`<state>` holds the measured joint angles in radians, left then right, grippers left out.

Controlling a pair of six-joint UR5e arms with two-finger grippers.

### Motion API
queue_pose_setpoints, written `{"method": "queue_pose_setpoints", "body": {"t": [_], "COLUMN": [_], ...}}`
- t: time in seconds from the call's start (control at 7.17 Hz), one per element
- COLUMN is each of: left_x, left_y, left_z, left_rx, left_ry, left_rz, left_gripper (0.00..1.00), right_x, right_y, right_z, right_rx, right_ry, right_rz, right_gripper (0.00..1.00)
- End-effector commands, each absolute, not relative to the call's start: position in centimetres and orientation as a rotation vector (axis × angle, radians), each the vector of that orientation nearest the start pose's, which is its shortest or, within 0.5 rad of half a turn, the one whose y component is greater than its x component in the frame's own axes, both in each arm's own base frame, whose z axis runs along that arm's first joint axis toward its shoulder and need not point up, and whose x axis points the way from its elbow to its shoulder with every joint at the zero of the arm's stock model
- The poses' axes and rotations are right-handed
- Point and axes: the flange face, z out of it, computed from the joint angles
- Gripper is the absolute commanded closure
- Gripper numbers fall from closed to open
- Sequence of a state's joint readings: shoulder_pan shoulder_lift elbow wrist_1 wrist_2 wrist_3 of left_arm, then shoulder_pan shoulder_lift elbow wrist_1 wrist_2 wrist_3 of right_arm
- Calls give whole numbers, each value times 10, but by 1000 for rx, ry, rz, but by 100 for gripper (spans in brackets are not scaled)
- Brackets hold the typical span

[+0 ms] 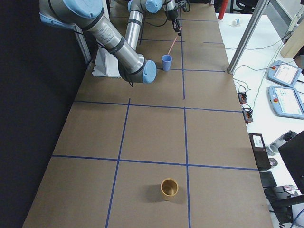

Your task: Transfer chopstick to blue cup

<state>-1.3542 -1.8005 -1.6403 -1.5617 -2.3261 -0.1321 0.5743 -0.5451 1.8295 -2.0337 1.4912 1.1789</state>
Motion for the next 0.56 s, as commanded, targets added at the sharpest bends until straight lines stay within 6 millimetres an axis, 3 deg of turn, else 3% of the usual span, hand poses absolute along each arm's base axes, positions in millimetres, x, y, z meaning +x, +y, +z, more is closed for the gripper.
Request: {"method": "queue_pose_setpoints", "body": {"t": [0.0,0.42], "left_x": [62,62], "left_y": [-587,-586], "left_z": [504,505], "left_rx": [139,139], "left_ry": [789,789], "left_rz": [187,188], "left_gripper": [0,0], "right_x": [-483,-506], "right_y": [-447,-439], "right_z": [6,18], "right_rx": [470,448], "right_ry": [-704,-680], "right_rz": [197,169], "right_gripper": [100,99]}}
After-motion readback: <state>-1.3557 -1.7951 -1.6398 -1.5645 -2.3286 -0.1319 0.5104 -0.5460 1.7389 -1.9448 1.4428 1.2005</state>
